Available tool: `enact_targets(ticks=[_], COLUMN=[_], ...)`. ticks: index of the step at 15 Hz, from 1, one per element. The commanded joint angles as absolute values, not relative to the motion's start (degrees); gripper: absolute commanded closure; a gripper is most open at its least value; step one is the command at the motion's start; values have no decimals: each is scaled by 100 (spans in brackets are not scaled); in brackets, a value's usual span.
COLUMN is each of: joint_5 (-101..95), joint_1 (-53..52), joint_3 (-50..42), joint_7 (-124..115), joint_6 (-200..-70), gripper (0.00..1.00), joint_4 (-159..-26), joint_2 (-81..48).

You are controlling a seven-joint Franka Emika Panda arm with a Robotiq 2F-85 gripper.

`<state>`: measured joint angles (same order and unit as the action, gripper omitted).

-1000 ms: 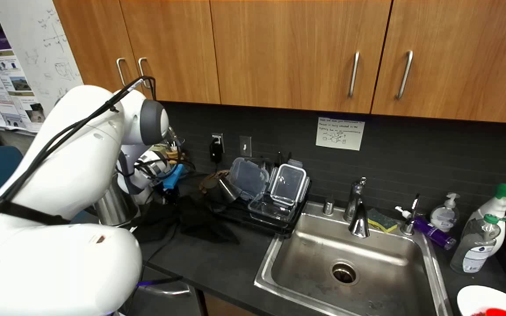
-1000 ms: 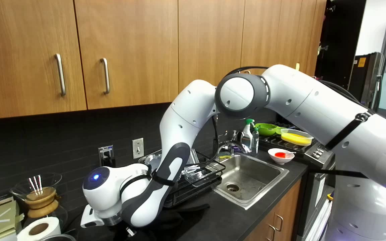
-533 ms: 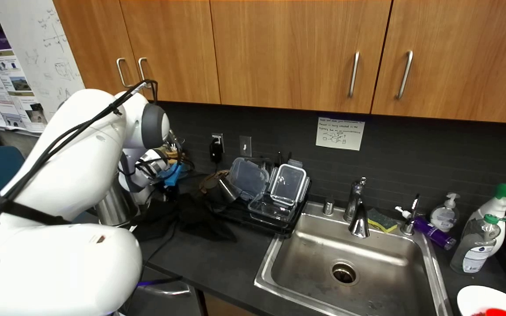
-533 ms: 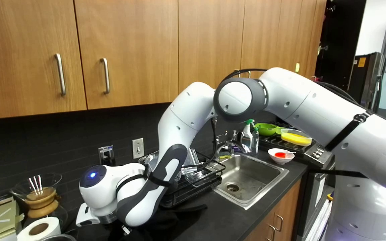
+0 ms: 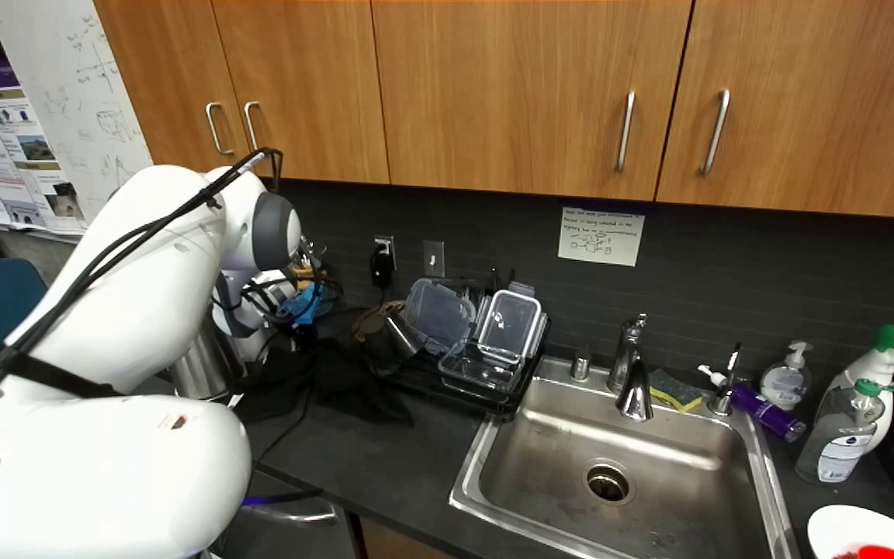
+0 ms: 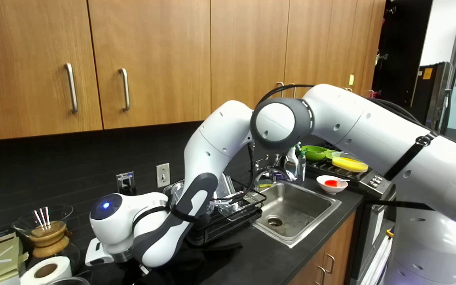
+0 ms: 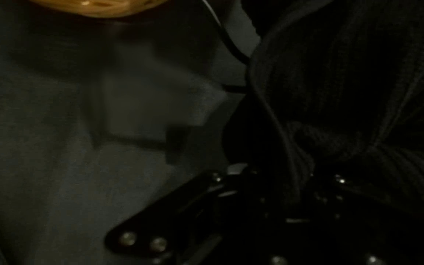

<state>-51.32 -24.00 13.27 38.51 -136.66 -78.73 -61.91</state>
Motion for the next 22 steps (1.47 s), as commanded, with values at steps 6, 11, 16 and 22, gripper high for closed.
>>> enact_targets(ticks=[6,11,16,22], joint_5=[-4750,-4599,-4616,-4788], joint_1=[-2454,-2450,-2462,-2480], joint_3=[1312,1255,1219,1122], joint_7=[4309,4093,3616,2571], joint_6=[-13522,-13649,-13904,-14412], gripper=[98,98,98,98], joint_4=[-7317,-7558,-8018,-8973], joint_2=[-6528,-6528,-6405,-6017])
